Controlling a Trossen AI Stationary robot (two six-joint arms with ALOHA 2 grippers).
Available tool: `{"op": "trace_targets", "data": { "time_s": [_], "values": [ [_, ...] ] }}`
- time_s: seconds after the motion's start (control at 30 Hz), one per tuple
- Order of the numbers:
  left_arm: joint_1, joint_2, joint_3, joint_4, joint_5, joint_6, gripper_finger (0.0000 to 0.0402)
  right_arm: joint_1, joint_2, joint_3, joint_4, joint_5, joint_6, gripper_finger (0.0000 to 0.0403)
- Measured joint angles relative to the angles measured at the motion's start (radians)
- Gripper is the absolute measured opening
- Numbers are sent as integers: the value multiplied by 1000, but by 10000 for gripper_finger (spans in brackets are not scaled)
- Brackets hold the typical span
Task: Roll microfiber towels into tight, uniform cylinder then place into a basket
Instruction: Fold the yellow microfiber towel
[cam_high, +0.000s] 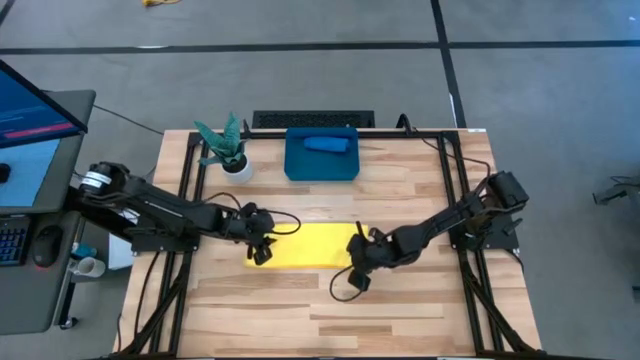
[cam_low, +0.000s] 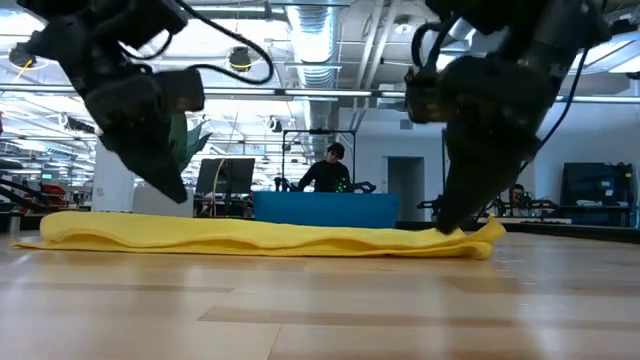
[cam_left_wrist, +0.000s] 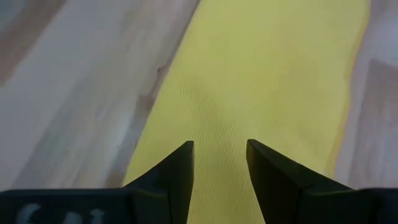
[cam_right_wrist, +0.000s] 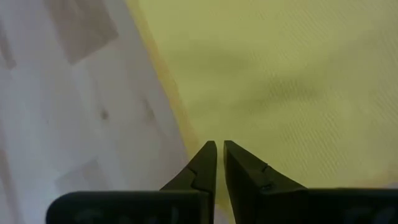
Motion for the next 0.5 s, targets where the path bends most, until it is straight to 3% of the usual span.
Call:
{"op": "trace_targets", "data": {
  "time_s": [0.27,0.5],
  "values": [
    [2,157,2,43,32,-16,139,-8,2,-1,-45,0,2,53],
    [-16,190,7,58,43,-150,139,-61,15,2,-143,-3,45,53]
  ]
}}
